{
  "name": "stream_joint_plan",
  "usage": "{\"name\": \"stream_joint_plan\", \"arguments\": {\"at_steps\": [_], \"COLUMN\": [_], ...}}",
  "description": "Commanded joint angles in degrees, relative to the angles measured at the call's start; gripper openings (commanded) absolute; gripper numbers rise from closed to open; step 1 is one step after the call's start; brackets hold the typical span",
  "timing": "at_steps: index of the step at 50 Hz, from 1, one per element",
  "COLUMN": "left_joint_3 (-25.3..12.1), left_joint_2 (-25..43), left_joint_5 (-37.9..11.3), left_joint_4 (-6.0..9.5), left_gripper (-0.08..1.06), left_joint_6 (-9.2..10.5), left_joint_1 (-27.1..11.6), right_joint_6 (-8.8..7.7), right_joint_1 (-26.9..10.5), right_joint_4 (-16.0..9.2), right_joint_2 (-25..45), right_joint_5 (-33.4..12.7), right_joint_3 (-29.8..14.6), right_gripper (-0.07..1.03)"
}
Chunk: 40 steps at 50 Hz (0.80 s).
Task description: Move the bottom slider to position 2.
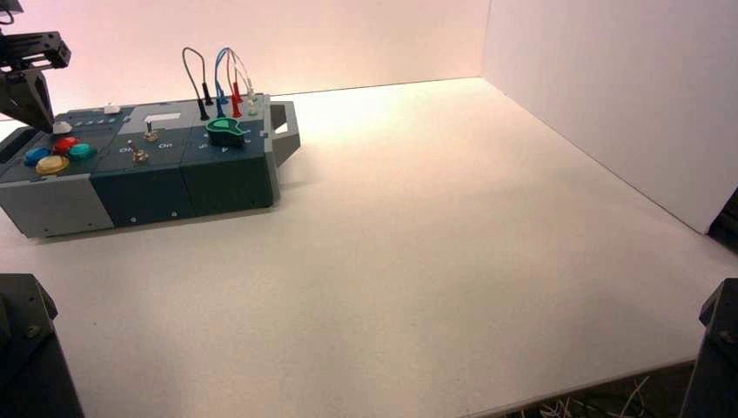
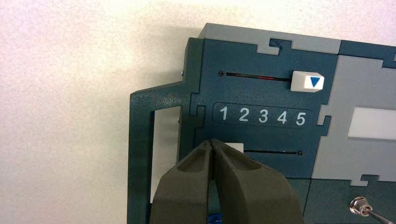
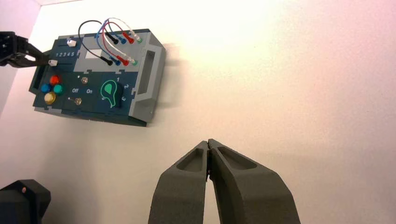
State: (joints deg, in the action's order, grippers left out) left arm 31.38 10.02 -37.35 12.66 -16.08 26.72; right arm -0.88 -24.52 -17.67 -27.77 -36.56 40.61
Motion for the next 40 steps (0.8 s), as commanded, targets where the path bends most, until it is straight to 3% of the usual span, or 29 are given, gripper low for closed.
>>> {"name": "stream_joint_plan", "arguments": {"at_steps": [1, 40], "left_joint_3": [-1.58, -2.02], "left_joint_2": [-0.88, -0.35], "left_joint_5": [0.18, -0.26], "left_joint_4": [0.0, 0.0], "left_gripper": [-0.03, -0.03], "left_joint_6": [0.0, -0.18], "left_joint_1": [-0.18, -1.49], "right_joint_6": [-0.09, -0.09], "right_joint_1": [0.09, 0.18], "right_joint_4": [-0.18, -0.18], "right_joint_2": [-0.88, -0.88], "right_joint_5": [0.26, 0.35], "right_joint_3": [-1.67, -1.41], "right_gripper": [-0.02, -0.02]}}
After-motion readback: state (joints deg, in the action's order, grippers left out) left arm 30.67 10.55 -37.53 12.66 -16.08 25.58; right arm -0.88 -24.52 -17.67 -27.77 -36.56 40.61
